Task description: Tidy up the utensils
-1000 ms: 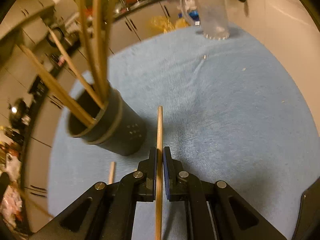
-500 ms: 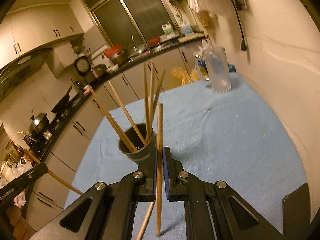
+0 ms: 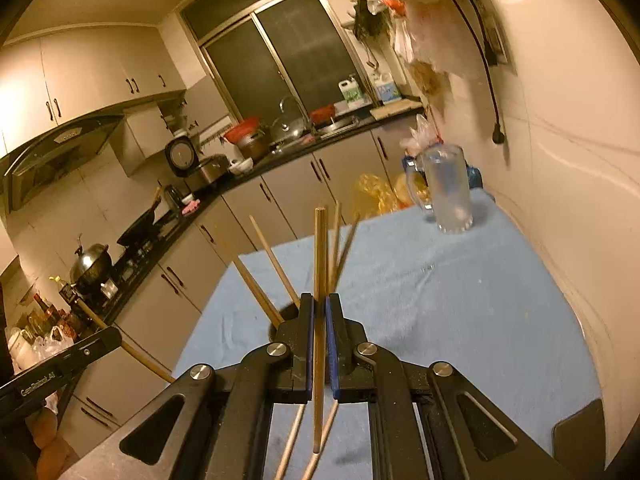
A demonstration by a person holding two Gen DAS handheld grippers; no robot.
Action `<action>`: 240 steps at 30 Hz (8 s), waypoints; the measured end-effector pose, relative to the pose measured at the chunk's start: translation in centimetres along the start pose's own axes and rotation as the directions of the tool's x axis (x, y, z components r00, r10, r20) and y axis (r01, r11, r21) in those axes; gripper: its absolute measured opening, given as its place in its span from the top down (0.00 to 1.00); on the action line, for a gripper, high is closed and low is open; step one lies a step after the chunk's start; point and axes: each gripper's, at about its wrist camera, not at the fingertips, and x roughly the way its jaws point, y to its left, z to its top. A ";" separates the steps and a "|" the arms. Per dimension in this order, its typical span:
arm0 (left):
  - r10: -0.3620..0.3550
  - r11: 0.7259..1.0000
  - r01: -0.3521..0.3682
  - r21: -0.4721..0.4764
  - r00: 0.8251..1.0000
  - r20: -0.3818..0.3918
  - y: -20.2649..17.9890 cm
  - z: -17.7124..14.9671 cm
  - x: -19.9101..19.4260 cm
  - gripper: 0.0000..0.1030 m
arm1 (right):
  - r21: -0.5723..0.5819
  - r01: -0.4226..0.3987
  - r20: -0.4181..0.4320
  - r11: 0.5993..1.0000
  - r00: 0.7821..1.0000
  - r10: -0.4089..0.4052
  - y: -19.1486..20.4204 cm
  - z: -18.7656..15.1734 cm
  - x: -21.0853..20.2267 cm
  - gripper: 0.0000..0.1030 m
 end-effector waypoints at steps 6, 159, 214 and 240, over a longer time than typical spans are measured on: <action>-0.014 1.000 0.014 0.002 0.999 0.051 -0.8 3.7 -0.8 0.94 | 0.005 -0.013 0.048 1.000 0.999 0.012 0.7 2.8 -0.5 0.94; 0.011 0.999 -0.017 -0.047 0.993 -0.117 1.8 -7.5 3.1 0.94 | -0.015 -0.096 0.021 0.995 0.995 0.096 0.7 -5.6 -2.5 0.94; 0.004 1.000 -0.004 0.001 1.000 -0.006 -0.4 -6.2 -3.1 0.94 | -0.038 -0.100 0.108 0.994 0.989 0.104 1.7 -4.2 -7.6 0.94; -0.041 0.999 0.041 -0.009 0.998 0.048 0.2 -1.6 -3.5 0.94 | -0.029 -0.077 0.172 0.997 0.982 0.081 1.2 -0.2 -7.7 0.94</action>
